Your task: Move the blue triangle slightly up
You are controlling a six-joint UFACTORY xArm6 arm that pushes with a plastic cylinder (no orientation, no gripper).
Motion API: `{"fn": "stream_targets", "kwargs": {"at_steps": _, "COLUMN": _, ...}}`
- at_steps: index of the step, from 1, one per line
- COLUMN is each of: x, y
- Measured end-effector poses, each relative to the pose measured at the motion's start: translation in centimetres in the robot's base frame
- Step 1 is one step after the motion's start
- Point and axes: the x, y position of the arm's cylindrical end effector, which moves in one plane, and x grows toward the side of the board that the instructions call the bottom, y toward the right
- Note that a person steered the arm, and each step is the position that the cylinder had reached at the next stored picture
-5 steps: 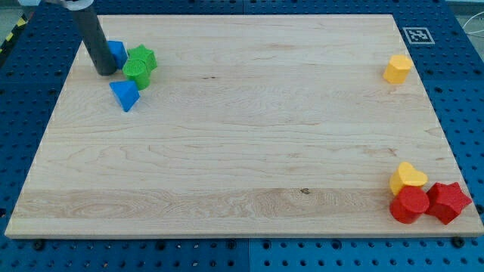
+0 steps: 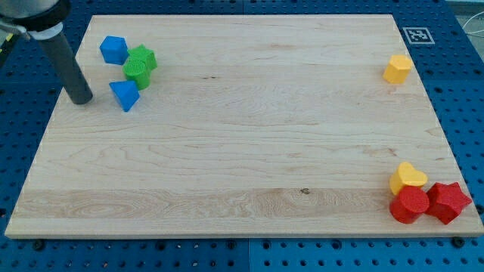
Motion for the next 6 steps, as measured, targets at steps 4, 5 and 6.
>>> {"fn": "stream_targets", "kwargs": {"at_steps": 4, "x": 2.0, "y": 5.7}}
{"fn": "stream_targets", "kwargs": {"at_steps": 5, "x": 2.7, "y": 5.8}}
{"fn": "stream_targets", "kwargs": {"at_steps": 6, "x": 4.2, "y": 6.6}}
